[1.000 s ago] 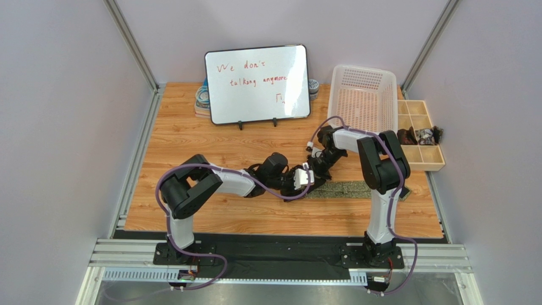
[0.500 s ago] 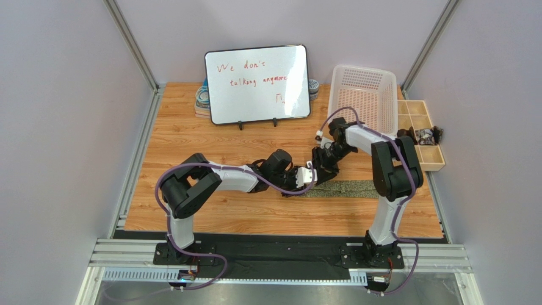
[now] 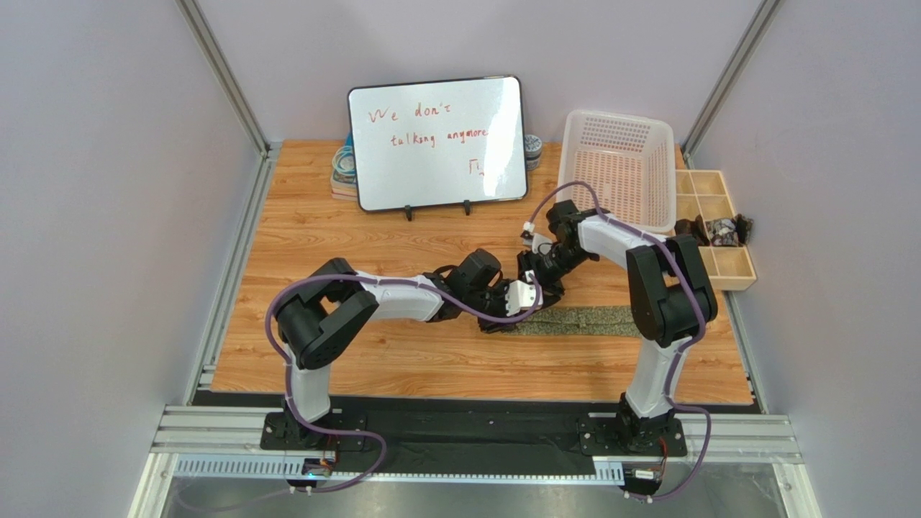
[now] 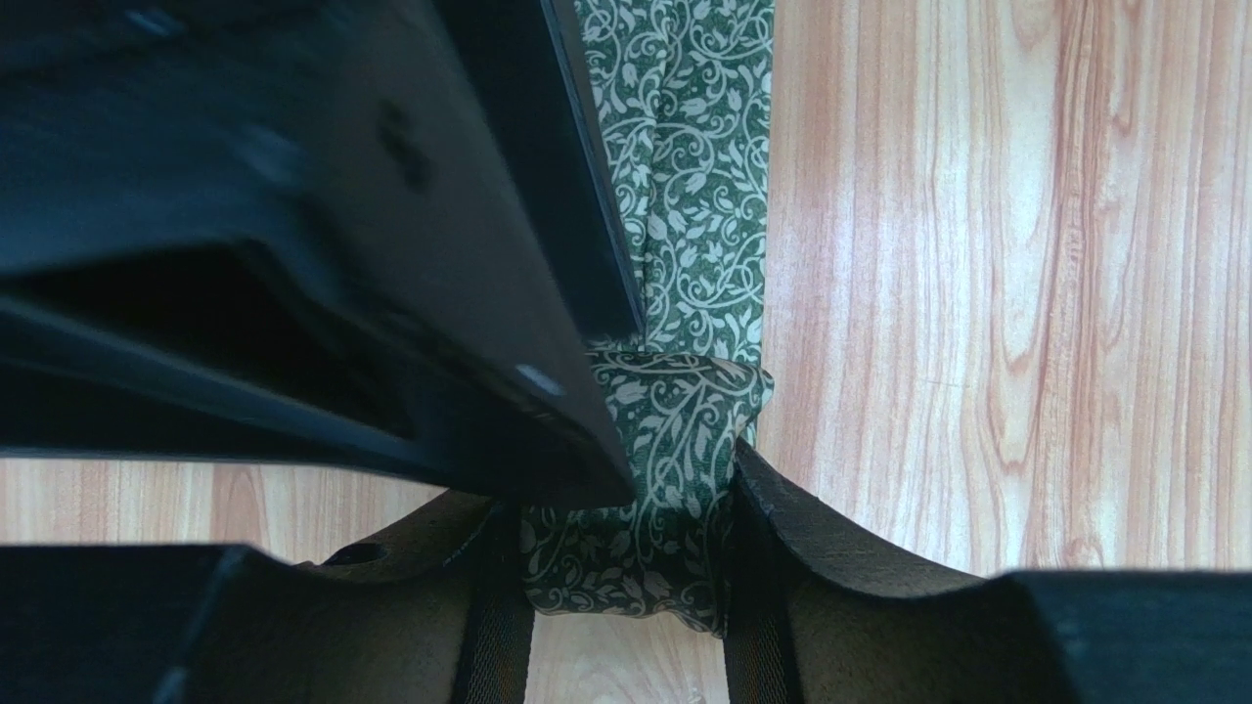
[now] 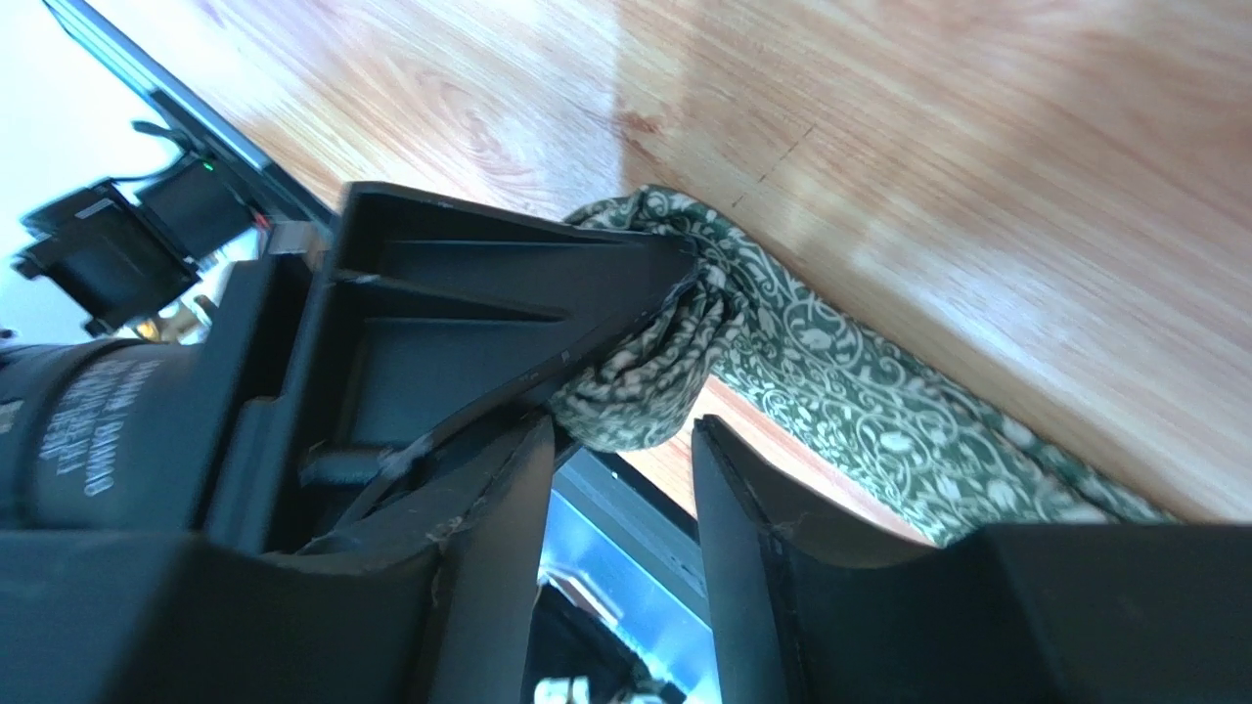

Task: Roll the ties
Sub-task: Roll the tie at the center of the board.

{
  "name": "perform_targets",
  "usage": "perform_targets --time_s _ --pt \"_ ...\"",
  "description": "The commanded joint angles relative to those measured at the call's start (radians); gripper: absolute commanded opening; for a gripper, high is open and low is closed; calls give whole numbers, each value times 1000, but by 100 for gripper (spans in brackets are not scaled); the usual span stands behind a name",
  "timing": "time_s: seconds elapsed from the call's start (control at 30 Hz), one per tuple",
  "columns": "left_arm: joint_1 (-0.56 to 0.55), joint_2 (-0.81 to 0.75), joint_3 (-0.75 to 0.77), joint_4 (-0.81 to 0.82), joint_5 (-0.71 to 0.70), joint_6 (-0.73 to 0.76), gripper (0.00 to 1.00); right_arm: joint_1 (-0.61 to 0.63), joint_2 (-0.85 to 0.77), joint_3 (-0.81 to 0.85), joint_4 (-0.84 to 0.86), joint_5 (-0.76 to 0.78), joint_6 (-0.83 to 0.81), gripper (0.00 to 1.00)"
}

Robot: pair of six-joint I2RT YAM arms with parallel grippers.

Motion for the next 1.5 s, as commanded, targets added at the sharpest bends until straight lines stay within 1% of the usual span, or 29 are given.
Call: perform_targets --time_s 0.0,0.03,0.07,0.13,0.17,0.27,0.37,0.4,0.5,0.57,0.7,0.93,1.07,1.2,1.27,1.37,1.4,1.43,1.47 --pt "2 59 -15 -154 -23 17 38 17 64 -2 52 -12 12 36" --pt "2 58 -15 -154 -20 19 39 17 74 4 50 6 7 33" --pt "2 56 -14 -154 -17 17 40 17 88 16 46 17 -4 24" --pt "5 52 -9 -161 -5 25 43 14 116 28 32 37 -16 10" --pt "5 50 -6 -165 -8 28 44 14 122 36 27 42 -20 0" --pt "28 32 3 -172 17 34 55 6 125 26 24 55 -48 0" --pt "57 7 11 -163 57 21 74 -18 134 6 33 55 -79 0" --pt "64 -7 15 -157 83 13 78 -26 140 -2 38 49 -91 0" --pt "77 -34 -2 -103 113 -30 84 -57 165 -10 47 40 -108 0" --pt "79 -51 -29 -16 129 -48 86 -71 182 -10 55 43 -113 0" --pt "79 -56 -48 53 147 -88 90 -77 196 -11 62 54 -116 0" --pt "77 -42 -60 174 183 -168 91 -69 162 -63 151 198 -47 0" --pt "67 1 -37 222 170 -226 92 -55 139 -91 239 227 -7 0" --pt "54 52 -31 233 144 -213 83 -45 145 -106 311 206 21 0" --pt "41 59 -38 231 134 -179 79 -46 144 -116 335 184 41 0" --pt "27 65 -52 201 101 -119 67 -45 133 -134 377 166 64 0" --pt "27 59 -55 191 88 -107 59 -46 128 -137 386 152 67 0" --pt "28 56 -60 179 80 -95 54 -46 125 -130 380 143 68 0" --pt "28 53 -65 140 72 -63 49 -45 121 -119 363 135 64 5"
